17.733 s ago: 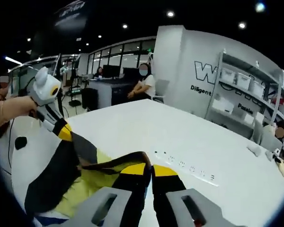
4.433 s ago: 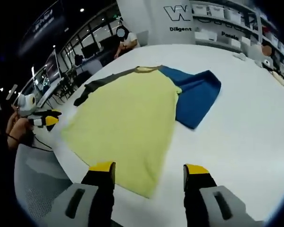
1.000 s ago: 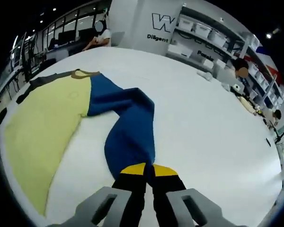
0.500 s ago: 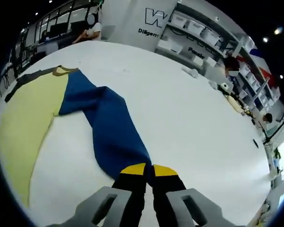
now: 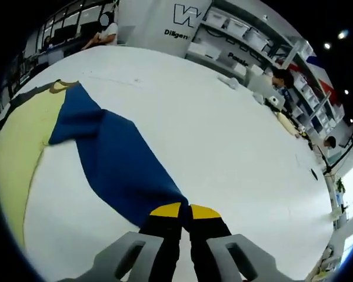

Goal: Fold the garment on the visible template until the final outline fits inside the template.

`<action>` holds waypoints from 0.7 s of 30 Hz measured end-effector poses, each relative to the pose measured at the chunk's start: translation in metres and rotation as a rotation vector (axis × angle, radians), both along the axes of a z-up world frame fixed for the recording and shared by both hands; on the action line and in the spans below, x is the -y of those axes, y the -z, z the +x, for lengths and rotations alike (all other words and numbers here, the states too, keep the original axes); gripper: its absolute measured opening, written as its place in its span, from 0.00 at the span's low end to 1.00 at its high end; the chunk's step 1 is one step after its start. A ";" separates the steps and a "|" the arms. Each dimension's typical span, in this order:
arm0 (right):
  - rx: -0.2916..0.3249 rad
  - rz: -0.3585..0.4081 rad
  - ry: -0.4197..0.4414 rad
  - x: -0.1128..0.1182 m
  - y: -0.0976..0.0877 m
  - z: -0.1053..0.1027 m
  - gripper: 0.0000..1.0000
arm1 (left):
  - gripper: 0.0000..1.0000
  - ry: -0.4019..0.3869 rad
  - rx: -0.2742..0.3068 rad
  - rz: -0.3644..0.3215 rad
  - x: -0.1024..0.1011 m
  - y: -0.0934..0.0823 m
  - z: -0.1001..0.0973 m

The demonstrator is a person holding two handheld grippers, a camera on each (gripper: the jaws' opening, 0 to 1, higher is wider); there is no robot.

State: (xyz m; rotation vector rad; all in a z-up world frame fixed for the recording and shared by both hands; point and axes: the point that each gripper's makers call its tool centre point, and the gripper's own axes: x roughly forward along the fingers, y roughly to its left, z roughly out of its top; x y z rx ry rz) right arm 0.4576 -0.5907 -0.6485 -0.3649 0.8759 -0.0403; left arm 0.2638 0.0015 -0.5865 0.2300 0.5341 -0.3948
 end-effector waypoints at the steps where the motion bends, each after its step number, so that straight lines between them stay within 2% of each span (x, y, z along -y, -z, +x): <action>1: -0.001 0.002 0.007 0.002 0.002 0.001 0.00 | 0.99 0.004 0.002 0.004 0.000 0.000 0.000; 10: 0.007 0.024 0.065 0.018 0.013 0.008 0.00 | 0.99 0.030 0.005 0.022 0.003 -0.001 0.008; 13: 0.045 0.094 0.133 0.019 0.014 0.009 0.00 | 0.99 0.034 0.000 0.028 0.003 0.000 0.009; 15: 0.056 0.110 0.151 0.018 0.012 0.003 0.01 | 0.99 0.037 0.005 0.027 0.003 0.000 0.010; 17: 0.084 0.125 0.172 0.018 0.006 0.001 0.08 | 0.99 0.037 0.007 0.024 0.004 -0.001 0.011; 21: 0.144 0.222 0.234 0.014 -0.005 -0.004 0.22 | 0.99 0.038 0.005 0.017 0.005 -0.001 0.011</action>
